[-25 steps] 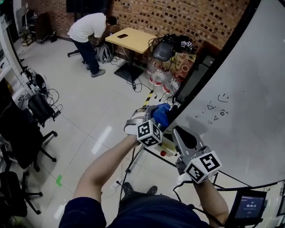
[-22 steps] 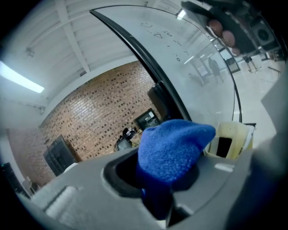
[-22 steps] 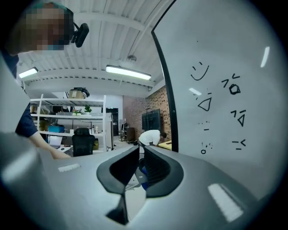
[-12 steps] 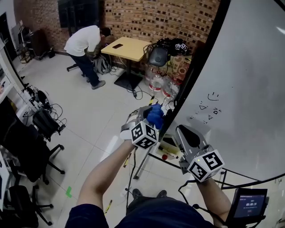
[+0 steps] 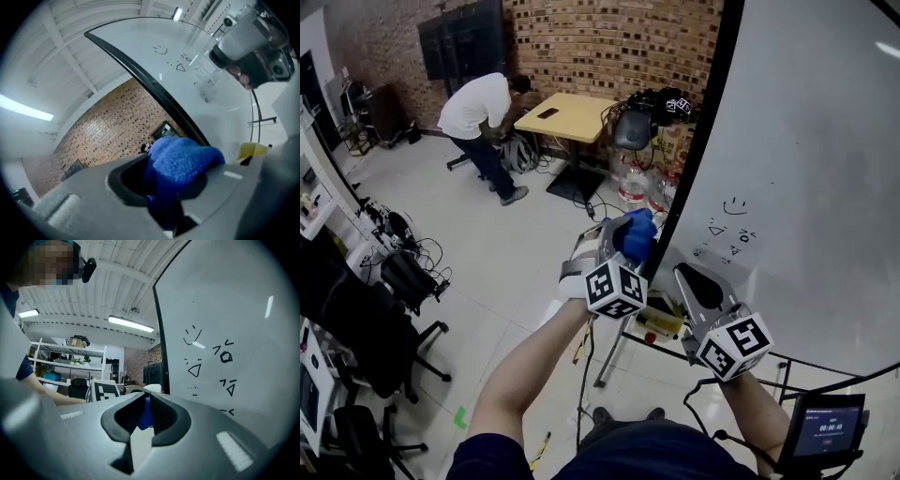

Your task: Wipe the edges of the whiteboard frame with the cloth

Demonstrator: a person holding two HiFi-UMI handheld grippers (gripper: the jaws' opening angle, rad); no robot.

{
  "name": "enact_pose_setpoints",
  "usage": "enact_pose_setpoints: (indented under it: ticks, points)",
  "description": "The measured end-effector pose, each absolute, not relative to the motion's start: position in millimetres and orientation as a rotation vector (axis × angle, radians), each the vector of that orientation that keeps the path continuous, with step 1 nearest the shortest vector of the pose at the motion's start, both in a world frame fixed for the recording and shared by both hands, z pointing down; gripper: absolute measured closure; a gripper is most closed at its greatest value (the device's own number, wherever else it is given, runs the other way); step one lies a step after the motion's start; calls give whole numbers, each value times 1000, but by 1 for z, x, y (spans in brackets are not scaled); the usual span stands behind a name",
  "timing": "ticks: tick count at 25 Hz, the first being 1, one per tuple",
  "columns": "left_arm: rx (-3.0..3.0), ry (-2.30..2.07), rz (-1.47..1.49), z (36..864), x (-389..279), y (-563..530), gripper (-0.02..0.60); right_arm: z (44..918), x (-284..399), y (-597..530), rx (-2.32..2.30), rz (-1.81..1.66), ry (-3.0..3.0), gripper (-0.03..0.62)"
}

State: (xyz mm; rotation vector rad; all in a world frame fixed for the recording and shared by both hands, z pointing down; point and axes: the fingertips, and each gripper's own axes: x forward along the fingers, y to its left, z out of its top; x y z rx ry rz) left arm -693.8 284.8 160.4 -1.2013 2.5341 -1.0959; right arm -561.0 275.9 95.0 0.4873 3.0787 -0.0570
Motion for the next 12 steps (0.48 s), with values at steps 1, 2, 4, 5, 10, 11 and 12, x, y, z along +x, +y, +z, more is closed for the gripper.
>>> enact_pose_setpoints:
  ticks: [1,2,4,5,10,11,12]
  points:
    - [-1211,2540,-1070,154,-694,286,479,93,-563,278,484,-29,3077,559]
    - [-1225,2541,-1043,148,-693,286,479,90,-564,280,480,1,3075,559]
    - [-1248,2524,-1017,137,-689,280,479,85,-567,279,475,45,3068,559]
    - [-1248,2511,-1028,132,-686,276,479,83,-567,277,475,56,3064,560]
    - [-1197,2517,-1101,111,-686,268,479,64,-570,272,482,94,3044,560]
    - [-1190,2522,-1097,106,-687,270,479,62,-570,275,479,101,3038,560]
    - [-1182,2519,-1095,102,-687,272,479,62,-571,277,476,107,3031,560]
